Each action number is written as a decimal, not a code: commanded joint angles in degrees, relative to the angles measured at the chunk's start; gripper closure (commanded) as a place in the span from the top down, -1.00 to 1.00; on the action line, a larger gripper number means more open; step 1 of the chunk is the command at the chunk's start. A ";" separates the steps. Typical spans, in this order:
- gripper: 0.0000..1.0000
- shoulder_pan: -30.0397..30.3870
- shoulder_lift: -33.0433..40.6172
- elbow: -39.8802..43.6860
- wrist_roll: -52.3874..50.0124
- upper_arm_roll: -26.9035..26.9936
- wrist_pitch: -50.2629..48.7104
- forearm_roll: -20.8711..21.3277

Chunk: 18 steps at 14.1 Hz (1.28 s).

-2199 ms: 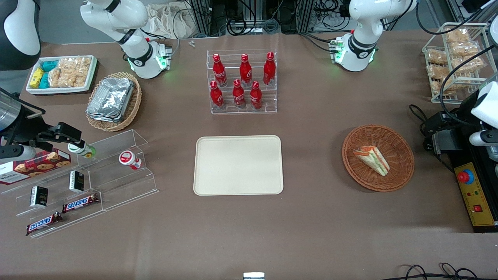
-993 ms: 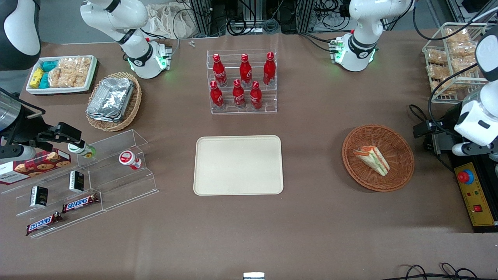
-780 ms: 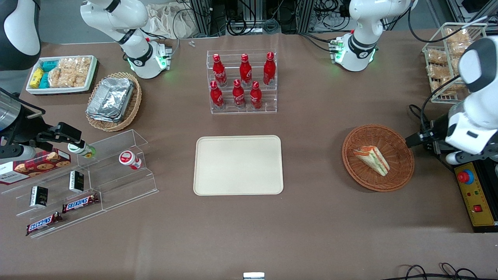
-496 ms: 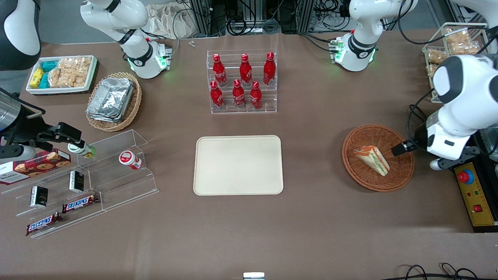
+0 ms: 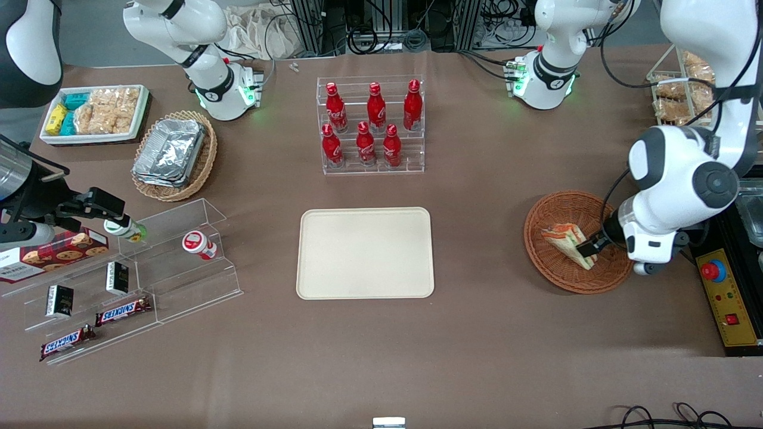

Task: Place sandwich from basket to tray
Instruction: 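Move the open left gripper over the sandwich in the wicker basket and lower, then close the left gripper on the wrapped sandwich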

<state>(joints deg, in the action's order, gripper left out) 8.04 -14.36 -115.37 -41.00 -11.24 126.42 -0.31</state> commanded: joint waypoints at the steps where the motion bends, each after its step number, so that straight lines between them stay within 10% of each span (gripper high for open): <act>1: 0.95 -0.66 -0.75 -4.15 -3.20 -0.01 6.26 0.40; 7: 0.95 -0.65 -3.65 -8.73 -4.79 0.34 15.68 0.48; 14: -0.88 -0.57 0.11 -7.16 -7.78 0.43 8.79 0.48; 18: -1.00 -0.04 5.04 2.13 -7.95 0.51 -8.69 -0.04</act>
<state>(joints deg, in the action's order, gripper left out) 7.85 -12.33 -117.63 -47.75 -10.88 125.61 -0.30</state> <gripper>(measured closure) 0.775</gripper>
